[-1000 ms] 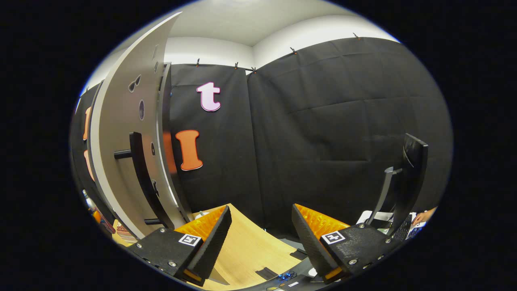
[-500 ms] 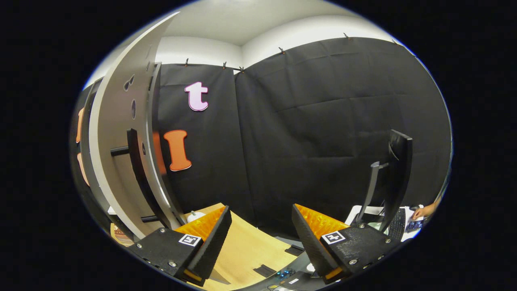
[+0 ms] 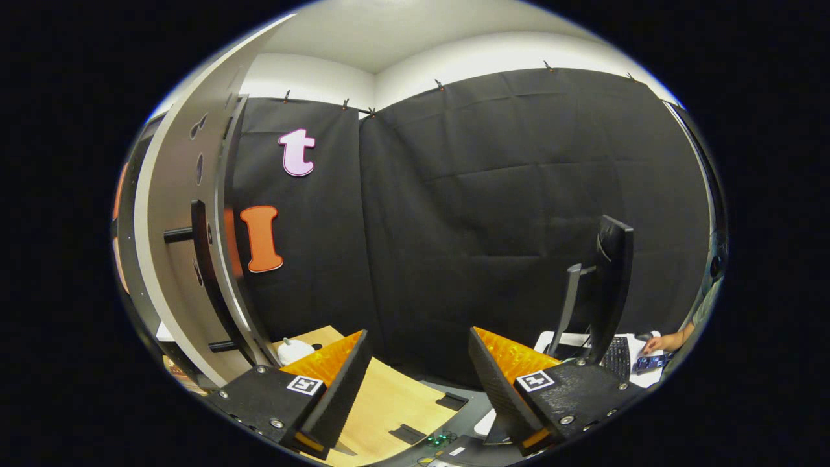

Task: Open the cabinet door with the right hand, grasp the bottle in the cabinet with the left hand and place it on the coaster, then close the cabinet door with the right hand.

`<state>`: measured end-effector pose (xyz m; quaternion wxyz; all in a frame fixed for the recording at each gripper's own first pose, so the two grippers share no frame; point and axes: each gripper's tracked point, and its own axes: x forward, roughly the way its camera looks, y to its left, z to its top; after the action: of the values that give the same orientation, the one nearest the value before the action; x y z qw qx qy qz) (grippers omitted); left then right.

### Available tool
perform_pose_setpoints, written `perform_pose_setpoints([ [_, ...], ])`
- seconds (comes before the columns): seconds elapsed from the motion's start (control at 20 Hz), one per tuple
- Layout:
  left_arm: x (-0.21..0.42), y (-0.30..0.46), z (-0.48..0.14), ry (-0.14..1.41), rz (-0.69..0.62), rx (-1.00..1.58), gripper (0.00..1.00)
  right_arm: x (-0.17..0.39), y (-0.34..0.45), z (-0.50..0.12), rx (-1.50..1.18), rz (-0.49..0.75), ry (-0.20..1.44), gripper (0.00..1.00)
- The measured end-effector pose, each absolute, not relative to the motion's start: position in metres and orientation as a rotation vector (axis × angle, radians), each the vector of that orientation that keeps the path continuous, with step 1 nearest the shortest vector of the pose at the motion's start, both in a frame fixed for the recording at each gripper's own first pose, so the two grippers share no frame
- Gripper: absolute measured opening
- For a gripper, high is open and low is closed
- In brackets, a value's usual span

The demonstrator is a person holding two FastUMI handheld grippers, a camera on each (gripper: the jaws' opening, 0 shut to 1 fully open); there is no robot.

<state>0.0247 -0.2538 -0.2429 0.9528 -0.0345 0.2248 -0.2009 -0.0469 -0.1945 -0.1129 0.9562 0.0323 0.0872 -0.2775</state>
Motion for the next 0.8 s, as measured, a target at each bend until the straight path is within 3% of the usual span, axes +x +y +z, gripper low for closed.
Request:
perform_pose_setpoints([
  [0.2, 0.023, -0.254, -0.249, 0.469, -0.419, -0.069, 0.84, -0.043, -0.178, -0.084, -0.037, -0.535, 0.140, 0.93],
  [0.8, 0.021, -0.257, -0.254, 0.458, -0.423, -0.067, 0.84, -0.034, -0.161, -0.083, -0.060, -0.498, 0.147, 0.93],
])
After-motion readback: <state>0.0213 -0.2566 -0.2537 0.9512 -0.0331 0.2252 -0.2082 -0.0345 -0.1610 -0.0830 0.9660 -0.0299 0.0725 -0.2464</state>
